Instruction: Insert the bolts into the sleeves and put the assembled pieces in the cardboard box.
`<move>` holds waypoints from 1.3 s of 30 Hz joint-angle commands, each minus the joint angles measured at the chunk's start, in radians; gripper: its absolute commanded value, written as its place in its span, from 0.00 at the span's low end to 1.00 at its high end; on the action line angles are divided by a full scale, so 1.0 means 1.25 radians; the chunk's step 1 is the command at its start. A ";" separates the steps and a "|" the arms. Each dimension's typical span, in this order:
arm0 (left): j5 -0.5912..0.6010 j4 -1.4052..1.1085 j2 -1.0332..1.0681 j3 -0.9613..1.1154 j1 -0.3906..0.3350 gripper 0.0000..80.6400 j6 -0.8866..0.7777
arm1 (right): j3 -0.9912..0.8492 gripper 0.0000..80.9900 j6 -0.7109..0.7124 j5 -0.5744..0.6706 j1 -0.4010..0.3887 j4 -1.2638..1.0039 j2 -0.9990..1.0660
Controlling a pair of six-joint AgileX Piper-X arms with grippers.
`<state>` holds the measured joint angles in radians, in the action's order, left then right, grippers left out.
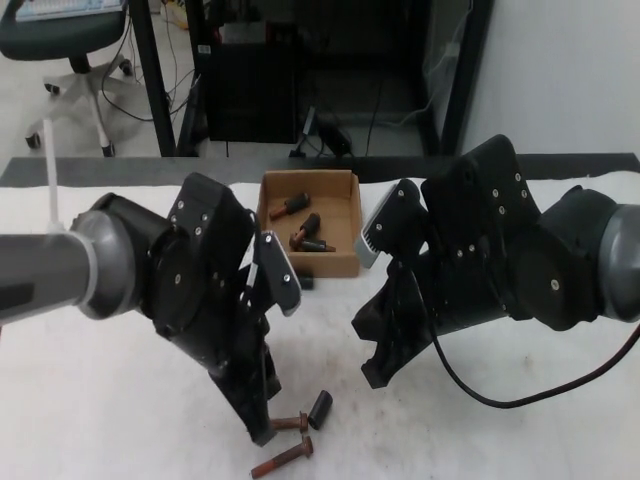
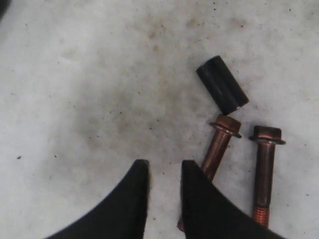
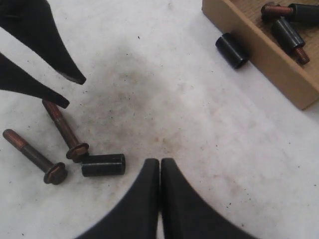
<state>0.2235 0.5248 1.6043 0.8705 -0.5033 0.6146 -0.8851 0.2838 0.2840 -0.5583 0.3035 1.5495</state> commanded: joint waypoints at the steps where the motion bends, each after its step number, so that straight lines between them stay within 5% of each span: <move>1: -0.009 -0.004 -0.001 0.015 -0.007 0.29 0.015 | -0.006 0.01 0.000 -0.001 0.000 -0.001 -0.005; 10: -0.134 0.015 0.022 0.015 -0.039 0.29 0.122 | -0.006 0.01 0.001 -0.001 0.000 -0.007 -0.005; 22: 0.018 0.032 0.024 0.015 -0.040 0.29 0.155 | -0.006 0.01 0.003 -0.001 0.000 -0.007 -0.005; 39: 0.019 0.057 0.024 0.045 -0.062 0.29 0.192 | -0.006 0.01 0.003 -0.001 0.000 -0.007 -0.005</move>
<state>0.2417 0.6062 1.6359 0.8909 -0.5736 0.8461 -0.8851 0.2838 0.2840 -0.5583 0.3014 1.5495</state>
